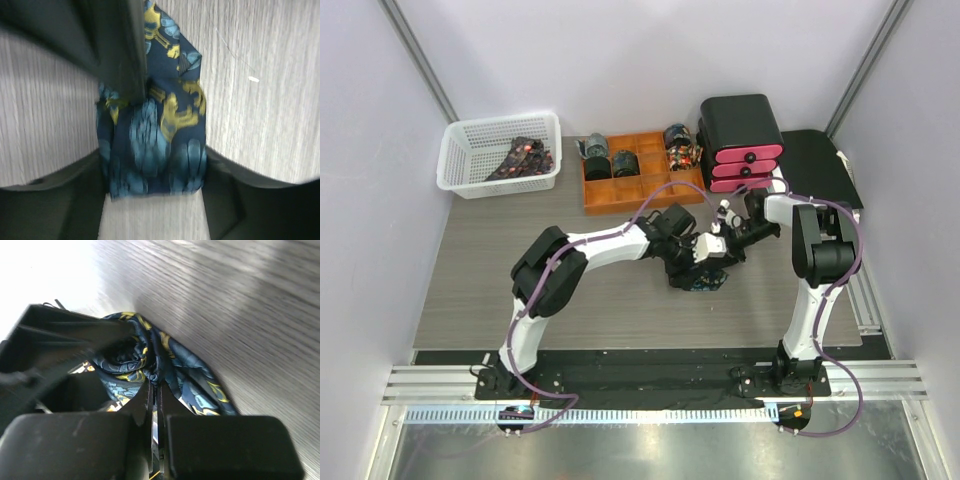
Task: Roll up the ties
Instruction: Roll the tie at the center of the board.
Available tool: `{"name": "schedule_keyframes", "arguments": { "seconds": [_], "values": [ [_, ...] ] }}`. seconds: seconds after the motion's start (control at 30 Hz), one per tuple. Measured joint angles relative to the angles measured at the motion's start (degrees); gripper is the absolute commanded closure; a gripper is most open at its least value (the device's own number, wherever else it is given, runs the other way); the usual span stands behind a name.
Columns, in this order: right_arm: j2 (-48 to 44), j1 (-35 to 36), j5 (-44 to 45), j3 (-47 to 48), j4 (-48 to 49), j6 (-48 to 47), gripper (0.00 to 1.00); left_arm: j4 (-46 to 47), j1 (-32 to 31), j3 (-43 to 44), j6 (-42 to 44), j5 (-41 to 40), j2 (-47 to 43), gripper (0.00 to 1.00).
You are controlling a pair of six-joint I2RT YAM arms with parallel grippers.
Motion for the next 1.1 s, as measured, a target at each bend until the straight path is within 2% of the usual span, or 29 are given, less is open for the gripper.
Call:
{"name": "schedule_keyframes", "arguments": {
  "seconds": [0.17, 0.5, 0.6, 0.77, 0.83, 0.97, 1.1],
  "values": [
    [0.0, 0.3, 3.2, 0.0, -0.2, -0.1, 0.99, 5.4, 2.2, -7.8, -3.8, 2.6, -5.1, 0.18],
    [-0.2, 1.8, 8.2, 0.4, -0.8, -0.1, 0.99, 15.6, 3.4, -12.0, -9.7, 6.6, -6.7, 0.12],
    [-0.4, 3.1, 8.9, 0.5, -0.7, 0.0, 0.99, 18.2, 3.1, -12.0, -10.4, 7.8, -6.7, 0.12],
    [-0.4, 4.8, 9.4, 0.9, -0.8, 0.0, 0.99, 20.3, 2.4, -12.0, -8.7, 9.4, -6.6, 0.22],
    [-0.3, 4.9, 9.7, 1.1, -1.0, 0.1, 0.99, 20.7, 2.3, -12.3, -7.6, 9.8, -6.6, 0.22],
    [-0.3, 5.2, 10.3, 1.6, -1.4, 0.2, 0.99, 23.7, 2.3, -16.5, -6.4, 9.9, -6.6, 0.19],
    [0.0, 6.0, 10.8, 2.3, -1.3, 0.2, 0.99, 32.1, 2.3, -24.3, -6.4, 9.9, -8.1, 0.19]
  ]
}}
